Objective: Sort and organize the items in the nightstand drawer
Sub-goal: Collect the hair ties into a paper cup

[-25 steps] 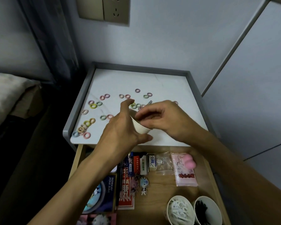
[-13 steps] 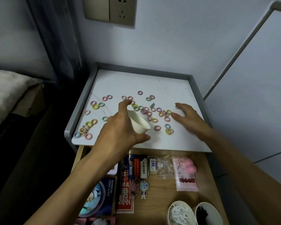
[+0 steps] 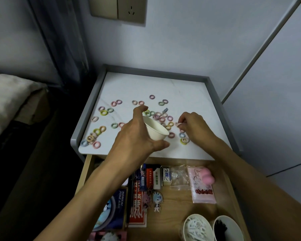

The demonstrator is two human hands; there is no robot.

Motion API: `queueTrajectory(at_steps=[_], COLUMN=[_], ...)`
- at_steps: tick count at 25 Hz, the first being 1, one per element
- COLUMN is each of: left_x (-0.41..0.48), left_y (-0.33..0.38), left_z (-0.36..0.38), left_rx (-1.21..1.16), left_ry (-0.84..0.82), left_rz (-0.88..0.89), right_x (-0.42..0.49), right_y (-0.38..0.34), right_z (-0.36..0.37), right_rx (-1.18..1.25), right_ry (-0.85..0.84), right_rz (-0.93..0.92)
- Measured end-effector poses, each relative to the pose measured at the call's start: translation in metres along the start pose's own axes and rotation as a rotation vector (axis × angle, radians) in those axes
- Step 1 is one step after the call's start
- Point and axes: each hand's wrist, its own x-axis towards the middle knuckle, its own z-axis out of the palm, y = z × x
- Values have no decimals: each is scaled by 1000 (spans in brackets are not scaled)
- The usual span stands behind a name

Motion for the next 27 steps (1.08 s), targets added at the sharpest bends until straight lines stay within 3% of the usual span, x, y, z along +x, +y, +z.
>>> queueTrajectory(at_steps=[5,8,11,14,17,21,24,27], left_x=[-3,-1,-1,0,0,-3,-2,-2], left_y=[0,-2,0,2,-1,-2,-3,-2], left_z=[-1,-1,1,4,7,3,1,0], left_rx=[12,7,-13,-16,0,11,12,4], left_ry=[8,9,14,17,20,38,38,25], left_rz=[8,14,26,32,62,50,41,45], right_x=[-4,-9,-22,-44,-64,-55,-39,-40], right_y=[-5,-15,-43,-81,-104,-86,-47,-6], right_z=[-4,-21,-46,-61,-56,-61,-54,-26], right_rx=[-84,107,349,578,479,605,302,17], right_ry=[74,105,149,-48,-260,-110,19,-96], right_rz=[22,84,0,-203,-371,-265,-101,16])
